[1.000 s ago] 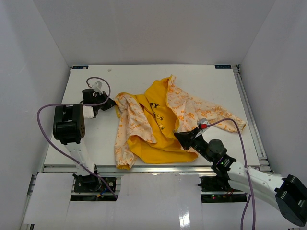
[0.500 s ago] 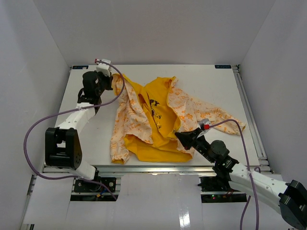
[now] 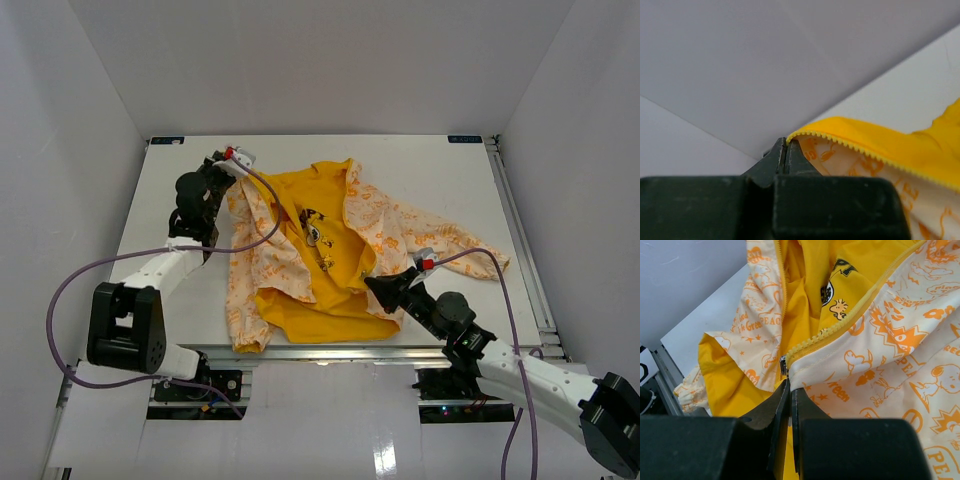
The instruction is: Zip up the jacket
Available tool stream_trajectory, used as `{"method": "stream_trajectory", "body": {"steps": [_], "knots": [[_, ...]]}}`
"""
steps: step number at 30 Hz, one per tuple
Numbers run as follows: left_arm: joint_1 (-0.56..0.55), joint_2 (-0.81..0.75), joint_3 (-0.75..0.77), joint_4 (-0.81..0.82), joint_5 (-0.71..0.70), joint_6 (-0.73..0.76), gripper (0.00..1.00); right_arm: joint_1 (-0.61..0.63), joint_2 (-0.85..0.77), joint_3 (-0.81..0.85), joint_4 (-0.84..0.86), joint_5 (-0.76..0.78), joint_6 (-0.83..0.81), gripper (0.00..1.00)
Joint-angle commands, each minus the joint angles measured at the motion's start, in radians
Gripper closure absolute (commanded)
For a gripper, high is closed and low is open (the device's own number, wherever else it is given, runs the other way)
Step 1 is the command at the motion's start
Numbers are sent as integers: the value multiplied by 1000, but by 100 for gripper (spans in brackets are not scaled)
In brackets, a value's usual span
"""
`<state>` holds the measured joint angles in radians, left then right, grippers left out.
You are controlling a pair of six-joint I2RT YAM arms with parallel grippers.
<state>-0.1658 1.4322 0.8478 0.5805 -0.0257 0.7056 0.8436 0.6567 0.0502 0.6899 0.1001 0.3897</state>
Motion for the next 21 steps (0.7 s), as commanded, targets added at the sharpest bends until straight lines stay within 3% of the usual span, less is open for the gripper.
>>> {"method": "stream_trajectory", "body": {"steps": [1,7,12,13,16,19,21], "knots": [[4,-105,62,205,143,54,100,-3,2,-16,41,3,-2,92],[4,-70,129,137,349,34,100,-5,14,-15,51,11,-8,92],[-18,-21,91,199,516,-61,100,-5,47,-9,69,6,-11,92],[-38,5,96,180,519,-30,97,-4,51,-9,70,6,-12,91],[-74,90,133,151,561,-57,66,-5,58,-11,72,11,-13,91],[-82,149,142,198,649,-166,53,-3,63,-8,72,22,-18,92],[-106,195,169,146,668,-186,49,-5,66,-2,70,22,-18,92]]}}
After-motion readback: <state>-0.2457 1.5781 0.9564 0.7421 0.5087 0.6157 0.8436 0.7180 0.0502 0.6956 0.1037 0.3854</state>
